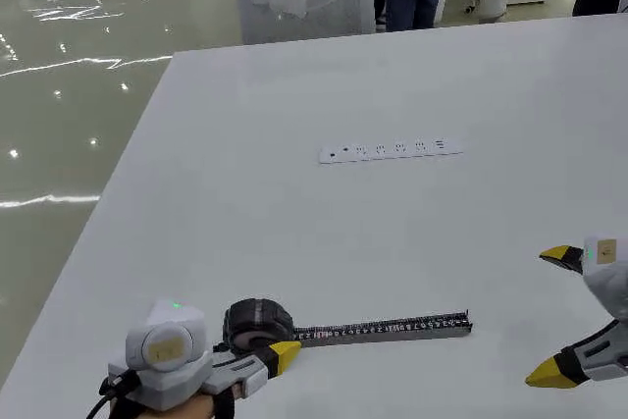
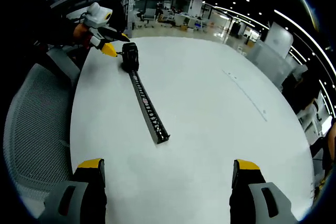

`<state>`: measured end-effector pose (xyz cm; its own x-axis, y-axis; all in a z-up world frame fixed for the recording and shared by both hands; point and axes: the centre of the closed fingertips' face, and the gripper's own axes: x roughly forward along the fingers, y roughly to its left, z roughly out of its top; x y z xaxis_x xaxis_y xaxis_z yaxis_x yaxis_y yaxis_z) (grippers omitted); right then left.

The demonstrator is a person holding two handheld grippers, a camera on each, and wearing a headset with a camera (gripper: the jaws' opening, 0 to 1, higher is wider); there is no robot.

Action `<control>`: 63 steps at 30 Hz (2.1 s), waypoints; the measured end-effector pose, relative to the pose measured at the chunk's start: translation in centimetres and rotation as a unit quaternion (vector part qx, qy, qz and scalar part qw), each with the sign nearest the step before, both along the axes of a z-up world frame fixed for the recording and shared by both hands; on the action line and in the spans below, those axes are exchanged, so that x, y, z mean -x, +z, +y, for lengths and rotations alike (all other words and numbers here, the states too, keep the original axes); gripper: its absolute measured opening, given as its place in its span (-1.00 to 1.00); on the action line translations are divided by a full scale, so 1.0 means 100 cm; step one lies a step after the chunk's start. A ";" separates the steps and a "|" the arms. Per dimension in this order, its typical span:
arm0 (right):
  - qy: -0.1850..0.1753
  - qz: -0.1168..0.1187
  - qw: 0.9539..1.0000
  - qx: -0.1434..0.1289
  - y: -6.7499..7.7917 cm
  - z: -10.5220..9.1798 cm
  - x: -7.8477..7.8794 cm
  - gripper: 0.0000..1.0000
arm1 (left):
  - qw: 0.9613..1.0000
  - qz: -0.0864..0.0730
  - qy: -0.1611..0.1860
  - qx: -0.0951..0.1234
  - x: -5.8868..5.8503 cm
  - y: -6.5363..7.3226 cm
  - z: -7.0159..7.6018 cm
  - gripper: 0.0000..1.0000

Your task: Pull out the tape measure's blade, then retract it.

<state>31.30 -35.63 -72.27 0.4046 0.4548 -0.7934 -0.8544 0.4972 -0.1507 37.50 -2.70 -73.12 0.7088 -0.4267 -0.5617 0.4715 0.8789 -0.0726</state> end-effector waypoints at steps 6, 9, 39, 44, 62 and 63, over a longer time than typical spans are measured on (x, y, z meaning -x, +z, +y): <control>0.023 -0.004 1.000 0.008 -0.005 0.009 -0.016 0.98 | 1.000 -0.013 0.015 0.003 0.001 -0.003 -0.001 0.98; 0.035 -0.002 0.999 0.010 -0.010 0.016 -0.020 0.89 | 0.999 -0.025 0.030 -0.008 0.004 -0.007 0.005 0.98; 0.114 0.075 0.990 0.033 -0.061 0.049 -0.026 -0.36 | 0.998 -0.030 0.055 0.008 0.012 -0.026 0.007 0.98; 0.108 0.081 0.990 0.036 -0.064 0.048 -0.026 -0.45 | 0.997 -0.034 0.060 0.018 0.011 -0.023 0.007 0.98; 0.114 0.114 0.986 0.045 -0.070 0.049 -0.023 -0.80 | 0.995 -0.036 0.085 0.027 0.007 -0.022 0.016 0.95; 0.114 0.112 0.986 0.049 -0.070 0.050 -0.022 -0.80 | 0.995 -0.037 0.084 0.028 0.007 -0.022 0.016 0.95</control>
